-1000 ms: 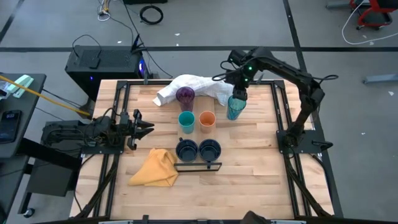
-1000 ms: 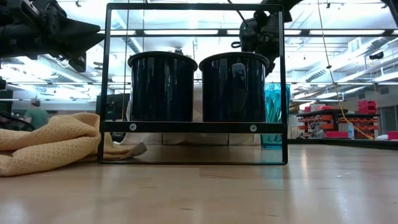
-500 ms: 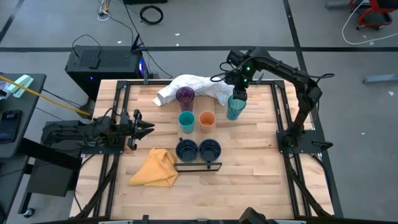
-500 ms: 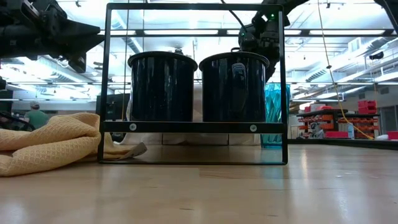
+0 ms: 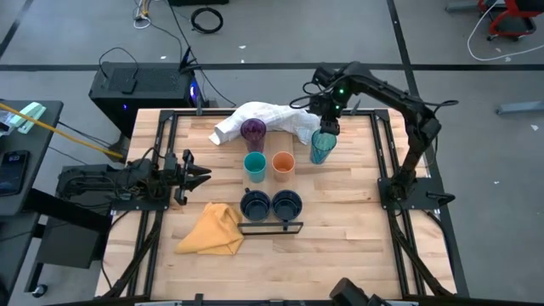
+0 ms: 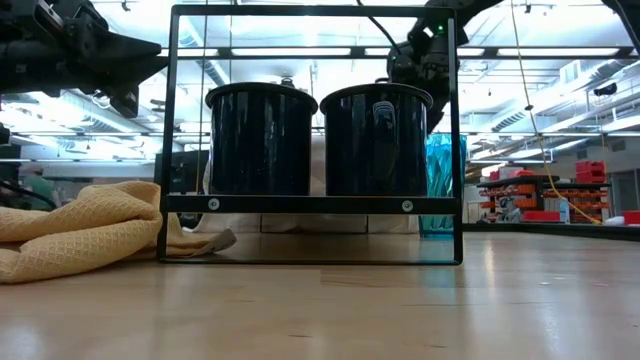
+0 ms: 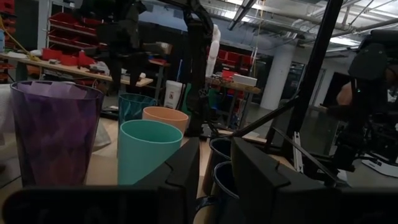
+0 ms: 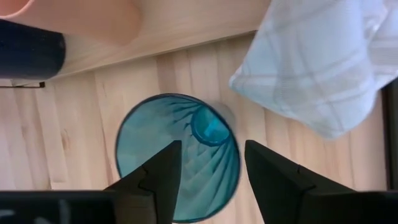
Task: Stack small to large cups/mugs on shelf
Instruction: Put the blue cup on the shelf
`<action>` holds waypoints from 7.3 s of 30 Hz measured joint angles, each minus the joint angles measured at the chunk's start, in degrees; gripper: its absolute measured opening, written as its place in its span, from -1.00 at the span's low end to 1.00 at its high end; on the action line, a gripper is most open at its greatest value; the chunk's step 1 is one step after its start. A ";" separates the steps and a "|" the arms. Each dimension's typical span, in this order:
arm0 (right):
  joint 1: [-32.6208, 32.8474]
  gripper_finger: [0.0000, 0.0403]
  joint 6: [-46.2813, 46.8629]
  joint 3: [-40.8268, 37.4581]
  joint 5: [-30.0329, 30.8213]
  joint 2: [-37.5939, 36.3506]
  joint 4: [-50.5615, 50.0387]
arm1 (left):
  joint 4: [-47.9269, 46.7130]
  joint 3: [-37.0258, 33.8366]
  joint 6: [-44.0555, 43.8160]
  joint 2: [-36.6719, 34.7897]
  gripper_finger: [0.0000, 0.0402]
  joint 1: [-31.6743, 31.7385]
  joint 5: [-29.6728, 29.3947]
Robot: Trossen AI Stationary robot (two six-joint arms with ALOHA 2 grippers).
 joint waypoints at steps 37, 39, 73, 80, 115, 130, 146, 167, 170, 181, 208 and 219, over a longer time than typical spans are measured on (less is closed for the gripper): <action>-0.05 -0.97 3.85 -12.24 0.85 -1.15 7.60 | -1.70 0.01 -0.48 0.02 -0.54 -0.01 0.02; -0.05 -0.97 4.13 -11.18 1.42 -2.18 7.36 | -1.73 0.02 -0.49 0.02 -0.54 0.00 0.00; 15.52 -0.98 55.92 9.01 25.31 -1.72 -3.67 | -1.49 0.00 -0.09 0.02 -0.55 0.00 0.02; 18.13 -0.98 59.64 8.98 26.05 2.23 -4.21 | -1.29 0.00 -0.49 0.02 -0.51 -0.01 0.02; 14.90 -0.98 69.45 11.34 22.75 2.67 2.50 | -1.23 0.00 -0.54 0.02 -0.52 0.00 1.57; 15.64 -0.98 70.14 11.28 20.68 5.80 3.72 | -1.27 0.00 -0.50 0.01 -0.52 0.00 1.95; 15.67 -0.98 66.12 23.16 20.28 14.33 -1.25 | -1.20 0.00 -0.52 0.02 -0.51 0.00 1.97; 16.04 -0.98 63.89 25.99 20.83 17.27 -4.07 | -1.27 0.02 -0.48 -0.01 -0.50 0.00 1.98; 16.04 -0.98 63.90 25.99 20.83 17.63 -3.36 | -1.27 0.01 -0.49 0.02 -0.50 -0.01 1.98; 16.08 -0.98 63.78 25.97 20.83 17.99 -2.32 | -1.29 0.00 -0.46 0.00 -0.50 0.00 1.98; 16.41 -0.98 64.43 25.97 20.55 17.99 -1.18 | -1.28 0.00 -0.35 0.02 -0.51 -0.01 1.98; 16.44 -0.98 64.42 22.72 19.30 17.59 -0.57 | -1.29 0.01 -0.48 0.02 -0.54 -0.01 1.99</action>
